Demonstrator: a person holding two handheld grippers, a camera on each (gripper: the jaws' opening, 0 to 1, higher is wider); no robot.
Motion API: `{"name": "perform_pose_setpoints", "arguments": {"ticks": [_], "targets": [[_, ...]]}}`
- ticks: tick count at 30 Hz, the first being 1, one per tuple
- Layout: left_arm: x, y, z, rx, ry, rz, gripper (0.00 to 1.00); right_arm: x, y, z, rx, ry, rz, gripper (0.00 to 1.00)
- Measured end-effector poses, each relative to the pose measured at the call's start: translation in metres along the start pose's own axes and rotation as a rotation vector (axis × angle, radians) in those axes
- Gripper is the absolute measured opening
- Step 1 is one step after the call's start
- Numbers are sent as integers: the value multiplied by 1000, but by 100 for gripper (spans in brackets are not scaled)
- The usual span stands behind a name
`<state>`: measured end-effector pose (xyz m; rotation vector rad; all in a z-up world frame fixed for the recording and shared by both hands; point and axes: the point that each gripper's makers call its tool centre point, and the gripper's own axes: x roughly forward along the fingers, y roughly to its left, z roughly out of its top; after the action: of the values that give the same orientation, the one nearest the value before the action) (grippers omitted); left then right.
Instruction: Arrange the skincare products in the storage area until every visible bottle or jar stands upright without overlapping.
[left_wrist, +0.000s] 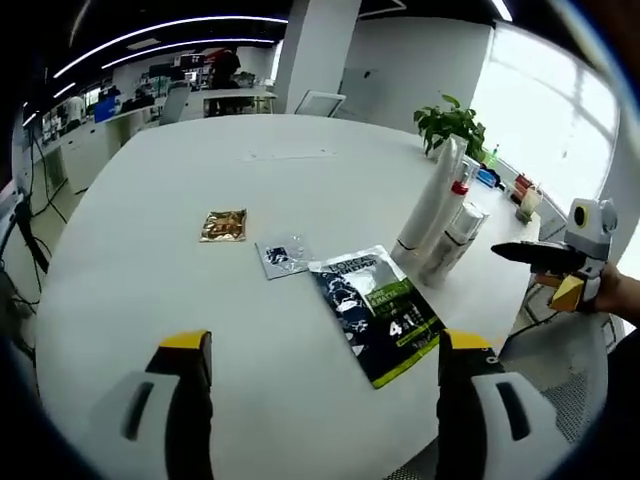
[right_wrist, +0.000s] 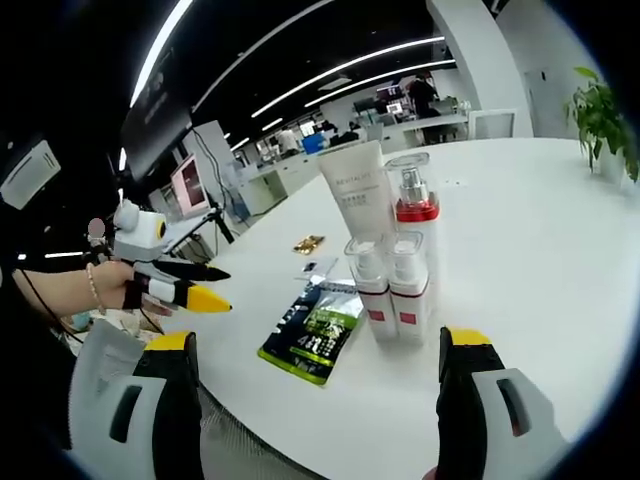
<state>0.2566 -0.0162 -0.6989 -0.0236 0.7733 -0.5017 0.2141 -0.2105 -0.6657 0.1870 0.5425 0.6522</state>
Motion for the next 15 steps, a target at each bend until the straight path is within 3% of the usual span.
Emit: {"name": "perform_pose_setpoints", "arguments": {"ticks": [9, 15], "targets": [[19, 3, 6, 16, 17, 2, 82, 1, 0, -4, -17, 24, -3, 100], [29, 13, 12, -2, 7, 48, 80, -1, -4, -4, -17, 27, -22, 100]]}}
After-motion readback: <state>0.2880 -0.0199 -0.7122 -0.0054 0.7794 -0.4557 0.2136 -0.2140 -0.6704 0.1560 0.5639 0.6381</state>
